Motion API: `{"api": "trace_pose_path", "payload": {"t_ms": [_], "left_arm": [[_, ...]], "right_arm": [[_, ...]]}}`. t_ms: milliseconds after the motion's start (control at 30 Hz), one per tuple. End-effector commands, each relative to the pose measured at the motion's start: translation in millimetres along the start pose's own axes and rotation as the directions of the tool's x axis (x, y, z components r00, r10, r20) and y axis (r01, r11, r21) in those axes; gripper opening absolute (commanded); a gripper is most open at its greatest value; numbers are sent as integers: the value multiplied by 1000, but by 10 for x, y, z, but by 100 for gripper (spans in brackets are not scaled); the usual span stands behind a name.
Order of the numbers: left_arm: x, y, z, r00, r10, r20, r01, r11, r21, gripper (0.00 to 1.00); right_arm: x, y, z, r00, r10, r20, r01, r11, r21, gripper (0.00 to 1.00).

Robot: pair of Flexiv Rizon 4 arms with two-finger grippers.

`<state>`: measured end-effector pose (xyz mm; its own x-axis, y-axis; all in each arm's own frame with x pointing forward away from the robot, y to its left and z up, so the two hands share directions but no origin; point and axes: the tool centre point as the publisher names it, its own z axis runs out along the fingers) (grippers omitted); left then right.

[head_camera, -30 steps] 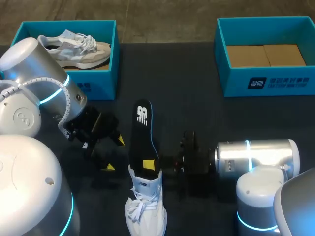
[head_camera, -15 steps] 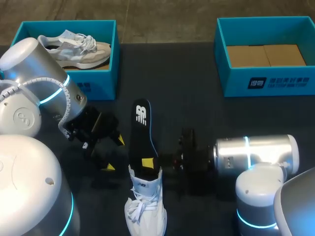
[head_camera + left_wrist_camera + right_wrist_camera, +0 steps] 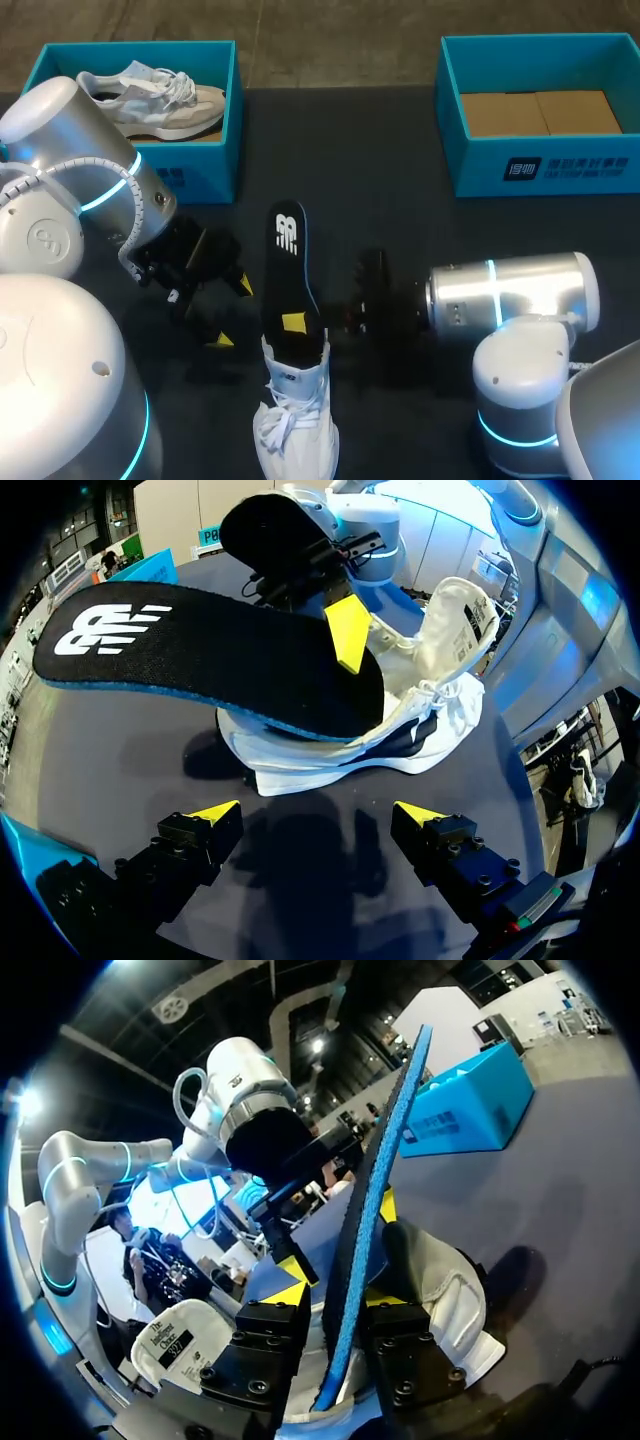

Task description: Take the shoe out of the shoebox, open the shoe tongue, remove and reinsert the insole, then place the shoe into the shoebox

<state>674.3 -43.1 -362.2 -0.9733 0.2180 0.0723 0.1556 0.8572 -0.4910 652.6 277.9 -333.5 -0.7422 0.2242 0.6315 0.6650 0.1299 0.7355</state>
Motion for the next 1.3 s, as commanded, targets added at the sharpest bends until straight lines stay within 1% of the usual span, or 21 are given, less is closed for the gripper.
{"api": "trace_pose_path", "payload": {"t_ms": [33, 367, 433, 533, 600, 667, 733, 1067, 1300], "left_arm": [[9, -5, 7, 1000, -1, 3, 1, 1000, -2, 100], [9, -5, 7, 1000, -1, 3, 1, 1000, -2, 100], [9, -5, 7, 1000, -1, 3, 1, 1000, -2, 100], [9, -5, 7, 1000, -1, 3, 1, 1000, -2, 100], [9, -5, 7, 1000, -1, 3, 1, 1000, -2, 100], [9, -5, 7, 1000, -1, 3, 1, 1000, -2, 100], [9, -5, 7, 1000, -1, 3, 1, 1000, -2, 100], [9, -5, 7, 1000, -1, 3, 1, 1000, -2, 100], [9, -5, 7, 1000, -1, 3, 1, 1000, -2, 100]], "right_arm": [[-8, 74, 60, 1000, 2, 9, -3, 999, 43, 30], [-40, 153, 106, 1000, -4, 4, 4, 997, 73, 28], [-47, 171, 106, 1000, -6, 3, 6, 997, 76, 27], [-55, 206, 108, 1000, -11, 0, 11, 997, 78, 22], [-59, 218, 111, 1000, -13, -2, 13, 997, 78, 21], [-64, 223, 114, 1000, -14, -3, 14, 997, 79, 16], [-71, 223, 114, 1000, -13, -3, 13, 997, 81, 0], [-81, 169, 69, 1000, -1, -7, 2, 998, 70, 0], [-60, 102, 43, 999, 7, -42, -5, 999, 41, 0]]}}
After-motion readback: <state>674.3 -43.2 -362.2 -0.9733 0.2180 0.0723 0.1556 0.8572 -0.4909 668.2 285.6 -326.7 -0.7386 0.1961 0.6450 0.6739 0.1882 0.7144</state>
